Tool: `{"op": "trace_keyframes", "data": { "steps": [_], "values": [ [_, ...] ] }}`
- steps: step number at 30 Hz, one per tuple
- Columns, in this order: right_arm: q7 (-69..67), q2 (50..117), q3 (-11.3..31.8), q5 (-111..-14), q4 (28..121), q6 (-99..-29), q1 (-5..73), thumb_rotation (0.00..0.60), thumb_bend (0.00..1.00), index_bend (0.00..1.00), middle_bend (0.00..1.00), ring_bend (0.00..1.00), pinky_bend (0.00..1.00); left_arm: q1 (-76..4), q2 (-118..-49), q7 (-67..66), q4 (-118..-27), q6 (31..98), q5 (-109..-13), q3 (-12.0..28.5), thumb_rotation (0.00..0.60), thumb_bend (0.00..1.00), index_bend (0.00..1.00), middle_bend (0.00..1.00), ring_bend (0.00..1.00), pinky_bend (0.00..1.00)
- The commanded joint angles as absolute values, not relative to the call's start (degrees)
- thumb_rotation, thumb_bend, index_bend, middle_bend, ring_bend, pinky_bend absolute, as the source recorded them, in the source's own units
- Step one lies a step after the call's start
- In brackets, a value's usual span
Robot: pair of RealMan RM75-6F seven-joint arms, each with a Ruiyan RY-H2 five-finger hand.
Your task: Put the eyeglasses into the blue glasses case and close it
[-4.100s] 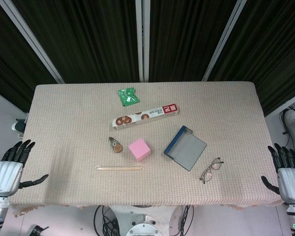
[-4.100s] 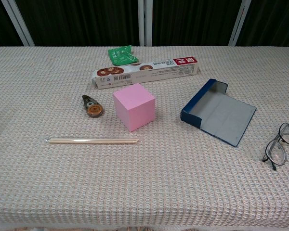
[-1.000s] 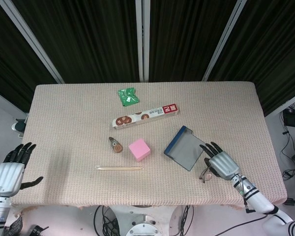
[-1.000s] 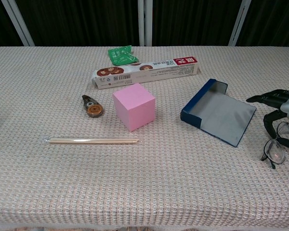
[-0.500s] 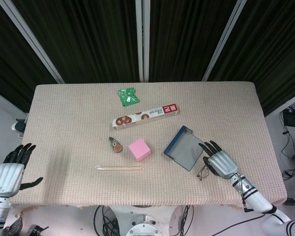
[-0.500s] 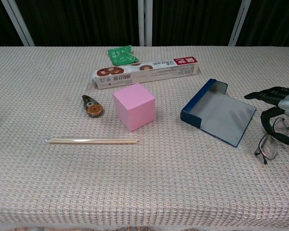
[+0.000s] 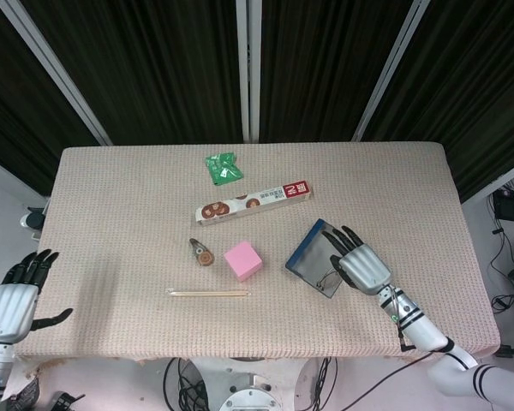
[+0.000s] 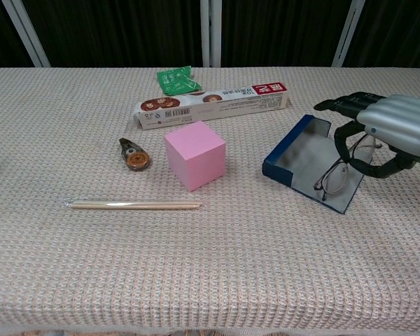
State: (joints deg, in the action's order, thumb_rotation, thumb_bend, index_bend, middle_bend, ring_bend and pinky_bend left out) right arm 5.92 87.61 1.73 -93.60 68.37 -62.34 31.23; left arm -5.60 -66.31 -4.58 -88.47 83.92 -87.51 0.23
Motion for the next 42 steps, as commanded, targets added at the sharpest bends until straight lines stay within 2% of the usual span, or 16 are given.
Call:
{"op": "trace_keyframes", "data": {
  "steps": [1,6,20,23,26,28,31,34,37,42],
  "values": [
    [7.33,90.03,3.55,-91.88,66.54,-60.80,32.97,0.600,0.46,0.67,0.03,0.00,0.00,-5.53,-66.33,-4.23,-88.20,83.87,-87.37,0.22,0.477,0.10,0.07,0.06,0.07,0.19],
    [7.71,92.88,4.94,-89.98,63.52,-59.28,34.66,0.600,0.47,0.67,0.03,0.00,0.00,-5.33,-66.12,-3.56,-87.67,83.93,-87.01,0.30,0.482,0.10,0.07,0.06,0.07,0.19],
    [7.79,96.95,5.31,-88.09,59.06,-58.50,36.57,0.600,0.47,0.67,0.04,0.00,0.00,-5.04,-66.30,-2.23,-86.68,83.63,-86.37,0.32,0.485,0.10,0.07,0.06,0.07,0.19],
    [7.54,97.32,5.05,-88.33,58.27,-58.80,36.85,0.600,0.45,0.65,0.03,0.00,0.00,-5.02,-66.29,-1.70,-86.54,83.29,-85.97,0.36,0.490,0.10,0.07,0.06,0.07,0.19],
    [7.02,97.68,4.81,-88.70,57.34,-59.44,37.03,0.600,0.39,0.56,0.02,0.00,0.00,-4.95,-66.26,-1.53,-86.33,83.30,-85.82,0.42,0.490,0.10,0.07,0.06,0.07,0.19],
    [6.36,97.78,4.48,-89.18,56.88,-59.91,37.17,0.600,0.35,0.44,0.01,0.00,0.00,-4.97,-66.23,-1.17,-86.18,83.33,-86.10,0.33,0.487,0.10,0.07,0.06,0.07,0.19],
    [4.97,97.62,3.32,-90.85,55.97,-60.84,37.43,0.600,0.33,0.23,0.00,0.00,0.00,-5.06,-66.28,-0.31,-85.69,83.42,-86.93,0.06,0.482,0.10,0.07,0.06,0.07,0.19],
    [3.80,97.69,2.28,-92.32,54.69,-62.07,37.49,0.600,0.33,0.07,0.00,0.00,0.00,-5.11,-66.40,-0.06,-85.53,83.31,-87.13,-0.05,0.481,0.10,0.07,0.06,0.07,0.19],
    [2.68,97.83,1.92,-93.04,53.84,-63.42,37.42,0.600,0.33,0.00,0.00,0.00,0.00,-5.12,-66.43,-0.14,-85.57,83.20,-87.08,-0.07,0.482,0.09,0.07,0.06,0.07,0.19],
    [-0.59,96.84,0.72,-95.37,54.12,-68.08,36.47,0.600,0.32,0.00,0.00,0.00,0.00,-4.93,-66.33,-0.29,-85.82,83.55,-87.04,-0.02,0.482,0.09,0.07,0.06,0.07,0.19]
  ]
}}
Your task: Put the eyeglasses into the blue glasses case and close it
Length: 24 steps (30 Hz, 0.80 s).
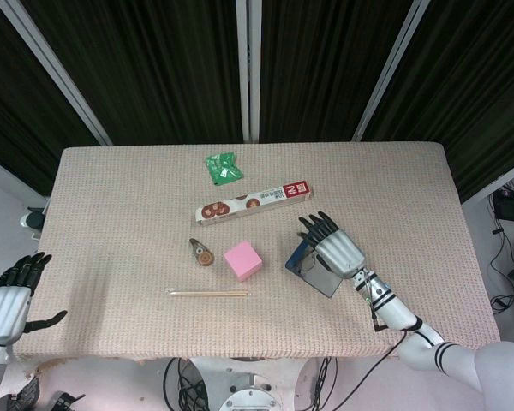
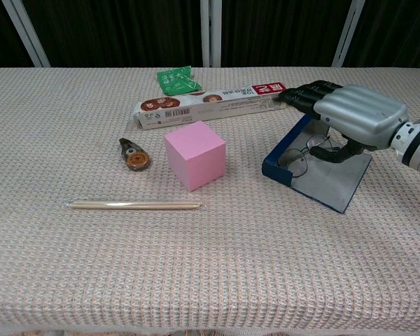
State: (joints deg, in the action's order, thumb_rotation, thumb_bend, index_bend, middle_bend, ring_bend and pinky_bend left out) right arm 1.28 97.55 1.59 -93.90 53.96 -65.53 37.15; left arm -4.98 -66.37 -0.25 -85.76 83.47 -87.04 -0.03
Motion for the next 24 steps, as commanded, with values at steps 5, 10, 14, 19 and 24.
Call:
{"op": "trace_keyframes", "data": {
  "steps": [5,10,14,19,24],
  "values": [
    [-2.44,93.43,-2.32,-97.25,55.31,-70.79,34.11,0.600,0.24,0.00,0.00,0.00,0.00,-4.83,-66.31,-0.24,-85.90,83.63,-87.18,-0.13,0.487,0.09,0.07,0.06,0.07,0.19],
    [-0.35,90.17,-5.64,-97.50,55.63,-69.63,31.50,0.600,0.17,0.00,0.00,0.00,0.00,-4.80,-66.78,0.07,-85.53,83.34,-87.19,-0.33,0.482,0.09,0.07,0.06,0.07,0.19],
    [1.05,89.67,-6.24,-96.78,55.30,-68.64,30.36,0.600,0.13,0.00,0.00,0.00,0.00,-4.85,-67.17,0.16,-85.21,83.05,-87.28,-0.50,0.485,0.09,0.07,0.06,0.07,0.19],
    [0.33,90.55,-6.29,-96.97,54.37,-68.19,30.27,0.600,0.12,0.00,0.00,0.00,0.00,-4.99,-67.02,-0.11,-85.37,83.00,-87.52,-0.50,0.486,0.09,0.07,0.06,0.07,0.19],
    [-0.38,91.84,-5.85,-97.21,53.49,-67.81,30.80,0.600,0.12,0.00,0.00,0.00,0.00,-5.01,-66.69,-0.14,-85.57,83.06,-87.37,-0.34,0.487,0.09,0.07,0.06,0.07,0.19]
  ]
}}
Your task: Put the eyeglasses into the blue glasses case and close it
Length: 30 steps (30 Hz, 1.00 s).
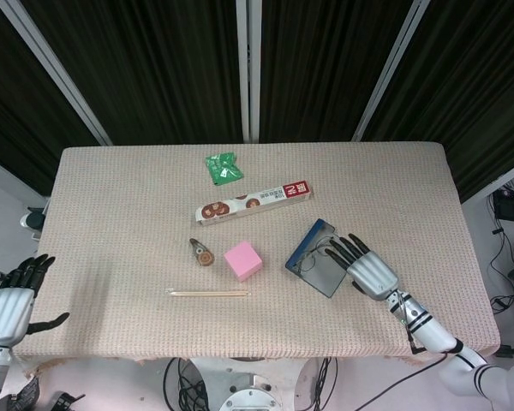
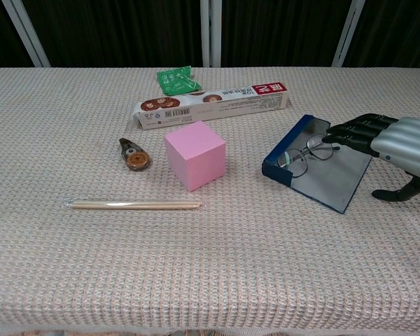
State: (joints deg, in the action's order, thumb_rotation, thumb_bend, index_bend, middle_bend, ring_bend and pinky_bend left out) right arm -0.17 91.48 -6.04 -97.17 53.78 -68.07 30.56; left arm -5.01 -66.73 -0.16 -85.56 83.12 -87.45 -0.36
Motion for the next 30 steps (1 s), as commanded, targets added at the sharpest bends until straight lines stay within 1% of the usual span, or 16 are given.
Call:
{"op": "trace_keyframes", "data": {
  "steps": [1,8,16,20,25,30],
  "values": [
    [-0.37,91.99,-5.77,-97.20,53.36,-67.62,30.91,0.600,0.12,0.00,0.00,0.00,0.00,-5.01,-66.68,-0.10,-85.54,83.00,-87.31,-0.35,0.487,0.09,0.07,0.06,0.07,0.19],
    [-0.26,93.09,-5.24,-97.08,52.60,-66.49,31.68,0.600,0.12,0.00,0.00,0.00,0.00,-5.00,-66.84,0.58,-84.92,82.48,-86.77,-0.34,0.486,0.09,0.07,0.06,0.07,0.19],
    [-1.35,95.53,-5.24,-97.53,50.47,-66.84,31.79,0.600,0.14,0.00,0.00,0.00,0.00,-4.89,-67.73,1.77,-83.54,81.84,-86.31,-0.54,0.488,0.09,0.07,0.06,0.07,0.19],
    [-2.84,97.12,-5.29,-98.08,48.68,-67.84,31.80,0.600,0.17,0.05,0.00,0.00,0.00,-4.69,-67.99,2.25,-82.92,81.95,-86.10,-0.52,0.486,0.09,0.07,0.06,0.07,0.19],
    [-4.72,99.30,-4.64,-97.66,46.53,-68.50,31.75,0.600,0.32,0.15,0.00,0.00,0.00,-4.54,-68.18,2.78,-82.25,81.86,-85.93,-0.58,0.485,0.09,0.07,0.06,0.07,0.19],
    [-5.21,101.16,-3.55,-96.61,45.10,-68.57,31.77,0.600,0.36,0.25,0.00,0.00,0.00,-4.52,-68.38,3.30,-81.64,81.74,-85.76,-0.49,0.485,0.09,0.07,0.06,0.07,0.19]
  ]
}}
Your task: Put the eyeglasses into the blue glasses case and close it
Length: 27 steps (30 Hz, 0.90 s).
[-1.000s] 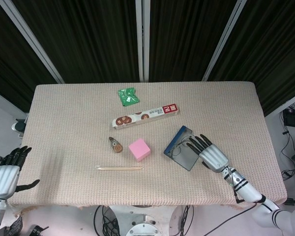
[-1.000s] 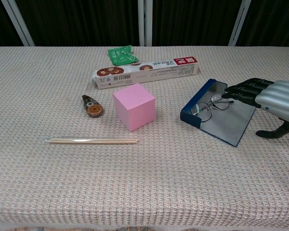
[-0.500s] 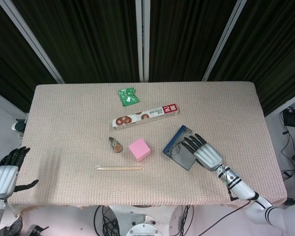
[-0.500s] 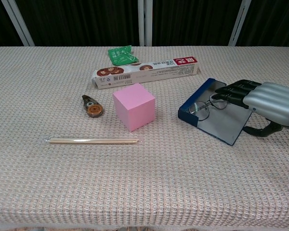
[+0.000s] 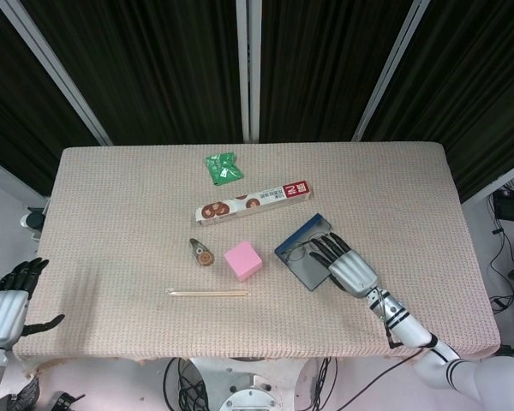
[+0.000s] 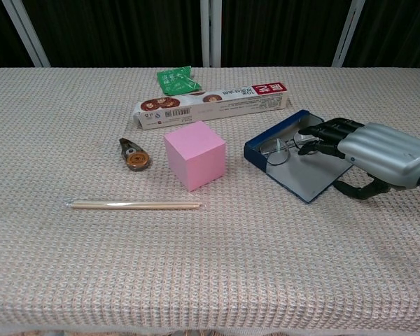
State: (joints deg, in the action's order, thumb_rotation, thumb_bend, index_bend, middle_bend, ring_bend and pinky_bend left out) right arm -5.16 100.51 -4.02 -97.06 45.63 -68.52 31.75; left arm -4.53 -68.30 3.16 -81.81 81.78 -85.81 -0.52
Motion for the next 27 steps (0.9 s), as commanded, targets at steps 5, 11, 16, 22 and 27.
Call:
{"op": "trace_keyframes", "data": {
  "steps": [5,11,16,22,27],
  "values": [
    [-5.63,102.42,-2.64,-95.77,44.38,-68.26,32.12,0.600,0.43,0.34,0.00,0.00,0.00,-4.52,-68.66,3.88,-81.04,81.57,-85.71,-0.50,0.483,0.09,0.07,0.06,0.07,0.19],
    [-6.17,103.61,-1.46,-95.30,44.11,-68.21,33.27,0.600,0.46,0.40,0.00,0.00,0.00,-4.48,-68.85,4.34,-80.49,81.54,-85.65,-0.45,0.488,0.09,0.07,0.06,0.07,0.19],
    [-5.73,104.70,-0.37,-94.77,43.42,-68.10,34.27,0.600,0.47,0.48,0.00,0.00,0.00,-4.49,-68.95,4.59,-80.18,81.24,-85.41,-0.43,0.489,0.09,0.07,0.06,0.07,0.19],
    [-5.14,106.25,0.85,-93.79,42.24,-66.94,35.65,0.600,0.46,0.62,0.00,0.00,0.00,-4.47,-69.07,4.93,-79.83,80.94,-85.22,-0.45,0.488,0.09,0.07,0.06,0.07,0.19],
    [-5.30,106.85,1.07,-93.80,41.48,-68.76,35.43,0.600,0.46,0.82,0.00,0.00,0.00,-4.31,-68.86,5.14,-79.81,81.22,-85.13,-0.34,0.488,0.09,0.07,0.06,0.07,0.19]
  ]
}}
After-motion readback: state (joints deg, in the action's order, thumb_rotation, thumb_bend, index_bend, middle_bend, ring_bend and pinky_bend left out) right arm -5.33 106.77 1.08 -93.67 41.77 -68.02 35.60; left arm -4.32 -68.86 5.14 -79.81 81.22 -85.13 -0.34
